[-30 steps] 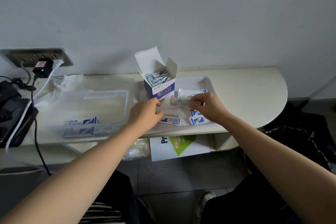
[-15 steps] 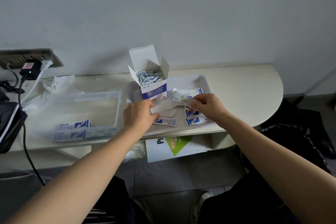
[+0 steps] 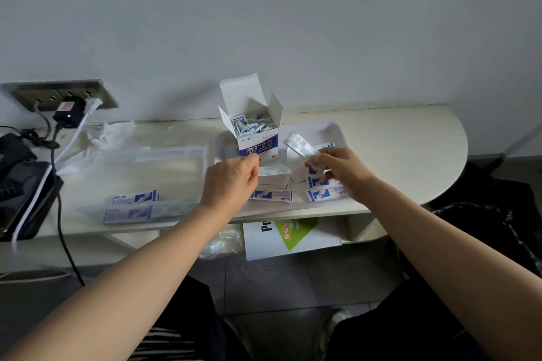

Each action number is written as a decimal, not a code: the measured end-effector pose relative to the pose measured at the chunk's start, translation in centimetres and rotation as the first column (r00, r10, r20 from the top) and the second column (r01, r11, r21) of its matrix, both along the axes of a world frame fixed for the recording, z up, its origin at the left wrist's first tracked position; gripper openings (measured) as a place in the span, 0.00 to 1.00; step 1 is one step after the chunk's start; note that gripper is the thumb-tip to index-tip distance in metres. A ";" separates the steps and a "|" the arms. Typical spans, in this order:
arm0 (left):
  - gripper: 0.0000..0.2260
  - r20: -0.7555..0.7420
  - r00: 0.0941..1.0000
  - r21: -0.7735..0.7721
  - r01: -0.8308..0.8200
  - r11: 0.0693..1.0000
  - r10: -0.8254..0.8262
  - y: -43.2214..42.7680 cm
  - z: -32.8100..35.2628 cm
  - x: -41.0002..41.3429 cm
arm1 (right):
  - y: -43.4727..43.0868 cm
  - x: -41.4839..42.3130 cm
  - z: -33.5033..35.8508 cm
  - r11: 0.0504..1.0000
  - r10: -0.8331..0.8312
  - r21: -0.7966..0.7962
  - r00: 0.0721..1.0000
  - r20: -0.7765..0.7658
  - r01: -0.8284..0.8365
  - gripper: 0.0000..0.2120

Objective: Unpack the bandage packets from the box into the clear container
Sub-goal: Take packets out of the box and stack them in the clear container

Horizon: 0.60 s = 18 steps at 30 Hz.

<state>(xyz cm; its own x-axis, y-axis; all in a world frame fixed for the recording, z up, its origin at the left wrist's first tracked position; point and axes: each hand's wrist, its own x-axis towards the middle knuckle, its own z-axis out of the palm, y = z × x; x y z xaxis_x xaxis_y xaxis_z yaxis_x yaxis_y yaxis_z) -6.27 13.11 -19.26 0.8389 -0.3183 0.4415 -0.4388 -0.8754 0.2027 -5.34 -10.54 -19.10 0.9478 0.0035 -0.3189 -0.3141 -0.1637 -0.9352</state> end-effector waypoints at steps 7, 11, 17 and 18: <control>0.08 0.169 0.967 0.114 0.174 0.978 -0.191 0.0 0.8 -0.6 | 1.0 -0.4 0.7 0.958 0.132 0.272 0.982 -0.136 -0.091 0.04; 0.06 0.224 0.937 0.109 0.251 0.962 -0.269 -0.5 0.9 -0.7 | 1.4 -0.5 0.9 0.937 0.195 0.324 0.964 -0.178 -0.130 0.04; 0.07 -0.016 0.990 0.013 0.138 0.990 -0.138 -0.8 0.4 -0.7 | 1.4 -0.6 0.6 0.945 0.190 0.291 0.975 -0.114 -0.150 0.05; 0.09 -0.112 0.991 -0.025 0.073 0.997 -0.075 -0.8 0.4 -0.6 | 1.3 -0.6 0.5 0.947 0.178 0.287 0.979 -0.102 -0.143 0.04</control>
<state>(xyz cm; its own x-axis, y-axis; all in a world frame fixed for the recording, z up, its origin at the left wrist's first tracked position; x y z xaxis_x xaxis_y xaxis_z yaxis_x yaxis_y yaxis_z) -6.87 12.28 -18.89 0.8582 -0.3731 0.3526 -0.4756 -0.8364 0.2725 -5.97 -9.26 -18.61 0.8799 0.2573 -0.3995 -0.4222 0.0376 -0.9057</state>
